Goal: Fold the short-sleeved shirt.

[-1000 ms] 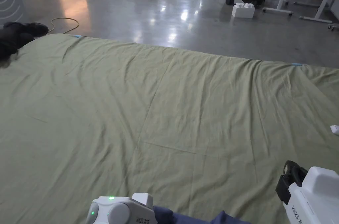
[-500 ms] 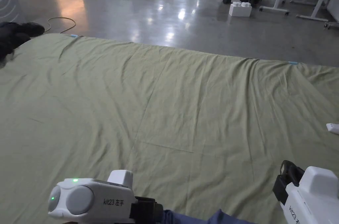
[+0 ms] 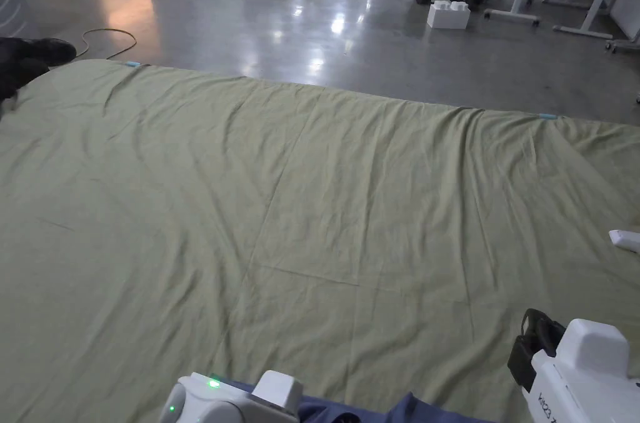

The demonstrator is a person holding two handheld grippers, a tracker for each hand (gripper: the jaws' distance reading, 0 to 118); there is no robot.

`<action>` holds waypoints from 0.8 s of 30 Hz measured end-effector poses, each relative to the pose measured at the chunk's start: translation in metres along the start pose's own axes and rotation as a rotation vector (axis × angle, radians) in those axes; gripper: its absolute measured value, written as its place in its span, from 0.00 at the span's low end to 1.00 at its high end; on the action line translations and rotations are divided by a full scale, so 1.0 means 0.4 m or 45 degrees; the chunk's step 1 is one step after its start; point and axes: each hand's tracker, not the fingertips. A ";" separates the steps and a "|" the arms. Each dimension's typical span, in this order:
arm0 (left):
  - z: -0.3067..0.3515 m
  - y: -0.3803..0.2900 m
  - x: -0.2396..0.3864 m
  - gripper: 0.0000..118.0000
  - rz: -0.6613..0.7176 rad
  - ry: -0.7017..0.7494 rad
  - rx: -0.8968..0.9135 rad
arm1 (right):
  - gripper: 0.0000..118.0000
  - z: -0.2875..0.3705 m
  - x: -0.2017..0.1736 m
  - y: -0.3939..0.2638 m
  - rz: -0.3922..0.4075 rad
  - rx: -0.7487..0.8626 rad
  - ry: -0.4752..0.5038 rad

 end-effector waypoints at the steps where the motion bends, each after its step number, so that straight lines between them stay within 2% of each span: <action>1: -0.012 0.003 0.007 0.14 0.017 -0.034 0.001 | 0.01 -0.001 -0.001 -0.002 0.002 -0.003 0.001; 7: -0.079 0.003 0.002 0.14 0.146 -0.043 0.044 | 0.01 -0.003 0.000 -0.010 -0.002 -0.017 0.003; 12: -0.074 -0.009 -0.015 0.14 0.159 -0.079 0.075 | 0.01 -0.006 0.000 -0.010 0.001 -0.025 0.013; 14: -0.044 -0.009 -0.030 0.22 0.147 -0.119 0.080 | 0.01 -0.006 -0.002 -0.006 0.005 -0.022 0.018; 16: 0.010 -0.007 -0.061 0.46 0.181 -0.178 0.122 | 0.01 -0.004 -0.005 0.003 0.012 -0.012 0.027; 17: 0.034 -0.008 -0.077 0.51 0.194 -0.201 0.140 | 0.01 -0.004 -0.006 0.006 0.016 -0.008 0.029; 24: 0.206 -0.013 -0.288 0.55 0.250 -0.090 0.356 | 0.01 -0.007 -0.018 0.024 0.035 0.010 0.053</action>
